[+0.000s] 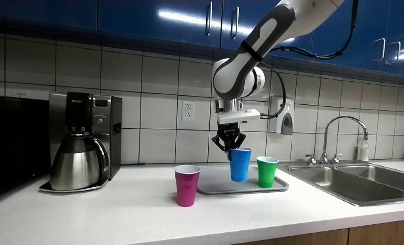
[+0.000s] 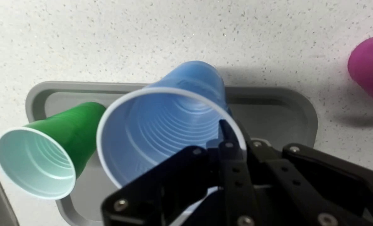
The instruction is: Remove the cups from the tray
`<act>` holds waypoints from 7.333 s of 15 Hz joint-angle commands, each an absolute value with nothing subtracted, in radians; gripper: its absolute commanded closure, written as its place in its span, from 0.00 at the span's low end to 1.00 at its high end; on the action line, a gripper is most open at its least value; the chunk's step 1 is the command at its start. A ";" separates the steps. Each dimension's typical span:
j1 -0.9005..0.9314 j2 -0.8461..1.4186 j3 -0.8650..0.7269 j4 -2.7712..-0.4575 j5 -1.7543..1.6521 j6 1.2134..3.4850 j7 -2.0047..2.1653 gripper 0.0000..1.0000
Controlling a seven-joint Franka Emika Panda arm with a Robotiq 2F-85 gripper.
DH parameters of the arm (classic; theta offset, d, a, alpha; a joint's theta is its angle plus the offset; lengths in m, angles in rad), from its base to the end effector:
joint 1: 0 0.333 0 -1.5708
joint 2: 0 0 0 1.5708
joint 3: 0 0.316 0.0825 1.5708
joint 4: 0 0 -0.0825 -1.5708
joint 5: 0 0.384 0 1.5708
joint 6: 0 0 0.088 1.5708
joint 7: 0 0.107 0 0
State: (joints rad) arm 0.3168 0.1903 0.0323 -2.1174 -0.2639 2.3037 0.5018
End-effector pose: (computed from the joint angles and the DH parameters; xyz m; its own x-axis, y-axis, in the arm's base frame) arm 0.5363 0.1892 0.3239 0.9969 0.0305 0.0726 0.0174 -0.9846 0.1738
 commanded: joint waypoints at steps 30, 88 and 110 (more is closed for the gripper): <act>0.310 0.267 0.043 -2.177 -0.291 2.355 0.571 0.49; 0.199 0.437 -0.109 -1.859 -0.280 2.345 0.549 0.00; 0.180 0.486 -0.130 -1.843 -0.260 2.348 0.533 0.73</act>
State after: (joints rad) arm 0.1882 0.4881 -0.1310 -1.8562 -0.2620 2.3513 0.5403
